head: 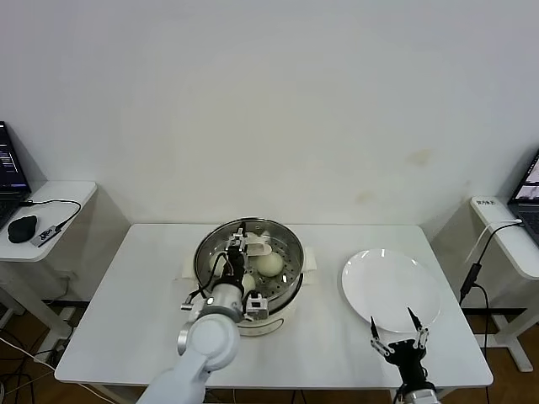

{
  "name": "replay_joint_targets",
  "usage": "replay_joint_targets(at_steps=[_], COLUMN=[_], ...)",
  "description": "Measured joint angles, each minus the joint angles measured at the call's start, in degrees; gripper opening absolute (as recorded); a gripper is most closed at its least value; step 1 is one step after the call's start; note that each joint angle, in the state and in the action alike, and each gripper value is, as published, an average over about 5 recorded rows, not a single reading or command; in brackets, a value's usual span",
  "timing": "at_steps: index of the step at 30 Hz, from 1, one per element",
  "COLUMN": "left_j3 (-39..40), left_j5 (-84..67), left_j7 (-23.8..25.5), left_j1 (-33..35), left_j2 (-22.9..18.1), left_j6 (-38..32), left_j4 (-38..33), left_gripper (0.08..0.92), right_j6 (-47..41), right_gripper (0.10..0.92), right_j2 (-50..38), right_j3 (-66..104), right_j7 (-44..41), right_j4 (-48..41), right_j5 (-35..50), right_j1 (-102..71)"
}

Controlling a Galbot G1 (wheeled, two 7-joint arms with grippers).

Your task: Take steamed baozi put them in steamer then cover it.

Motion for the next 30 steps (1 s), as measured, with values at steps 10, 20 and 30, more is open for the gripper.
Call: replay_joint_targets(at_steps=[10,20,30], left_j3=[-2.3,-9.7,-22.1], left_j5=[-4.4,-25.1,-61.5], left_j7=[-2.8,-14.8,-27.1], left_j1=[7.6,22.3,36.7], left_j2=[3.6,7.0,6.2], left_j6=[-1.2,-7.8,-22.0], left_j4=[-9.2,-18.0,-19.1], left_gripper=[0.763,0.823,0.823], right_j6=[0.1,0.1,0.9], right_gripper=[0.823,0.823,0.823], right_j2=[-1.0,-1.8,-4.8], right_j3=[0.0,-0.4,-2.6], right_j7=[0.0,-0.2,0.3], right_j4=[0.0,0.3,1.7], right_j5=[0.6,1.3,1.5], right_j1=[-0.5,-1.1,-3.3])
